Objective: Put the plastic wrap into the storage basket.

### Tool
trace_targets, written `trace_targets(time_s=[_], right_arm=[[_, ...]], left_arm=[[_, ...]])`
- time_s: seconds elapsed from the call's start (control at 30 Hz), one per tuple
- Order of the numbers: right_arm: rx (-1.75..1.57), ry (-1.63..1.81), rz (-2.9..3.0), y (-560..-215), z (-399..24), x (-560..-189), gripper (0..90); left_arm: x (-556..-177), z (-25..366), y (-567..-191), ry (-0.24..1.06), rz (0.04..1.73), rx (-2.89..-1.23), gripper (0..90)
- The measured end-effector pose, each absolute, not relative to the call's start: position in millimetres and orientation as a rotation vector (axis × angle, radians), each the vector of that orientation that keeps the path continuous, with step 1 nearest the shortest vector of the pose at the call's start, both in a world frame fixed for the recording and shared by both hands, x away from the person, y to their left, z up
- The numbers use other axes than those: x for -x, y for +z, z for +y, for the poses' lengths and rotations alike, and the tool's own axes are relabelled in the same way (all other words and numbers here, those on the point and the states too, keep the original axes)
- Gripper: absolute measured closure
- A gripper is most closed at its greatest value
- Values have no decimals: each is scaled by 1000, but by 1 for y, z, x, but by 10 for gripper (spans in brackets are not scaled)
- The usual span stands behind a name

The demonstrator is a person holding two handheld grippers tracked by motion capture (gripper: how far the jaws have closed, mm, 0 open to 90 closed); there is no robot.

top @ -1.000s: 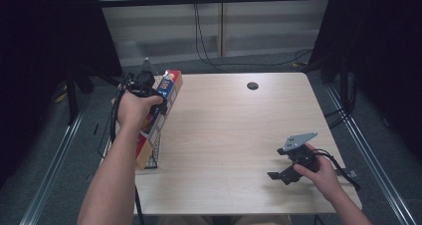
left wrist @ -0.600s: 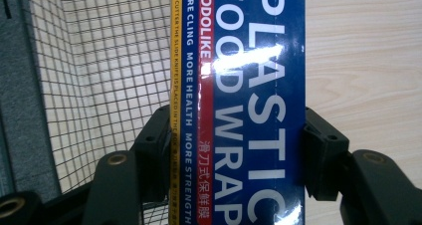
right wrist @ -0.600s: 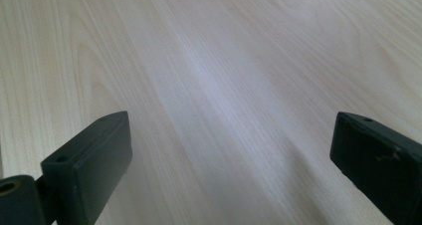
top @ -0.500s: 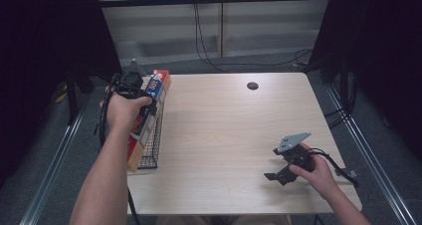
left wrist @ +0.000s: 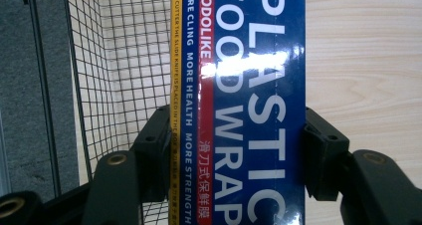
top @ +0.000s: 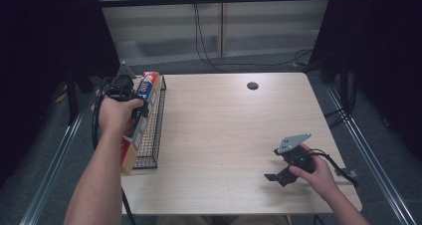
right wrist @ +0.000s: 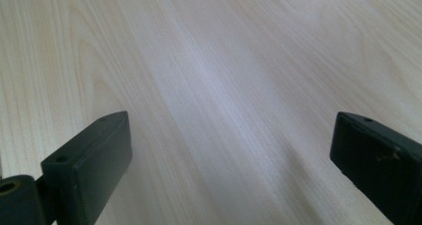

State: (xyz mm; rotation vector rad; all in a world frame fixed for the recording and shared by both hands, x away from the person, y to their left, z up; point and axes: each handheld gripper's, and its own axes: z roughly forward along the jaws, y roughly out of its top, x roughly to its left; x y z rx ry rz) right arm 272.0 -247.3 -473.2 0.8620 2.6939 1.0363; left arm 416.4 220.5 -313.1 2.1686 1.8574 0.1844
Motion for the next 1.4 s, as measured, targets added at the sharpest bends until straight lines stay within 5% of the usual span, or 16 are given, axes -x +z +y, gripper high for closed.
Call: trace_targets(time_s=[1.4], right_arm=[[-854,1039,2695,-473,-247,-270,27]], left_arm=[[-416,239,-349,214,2005,-2077,415]])
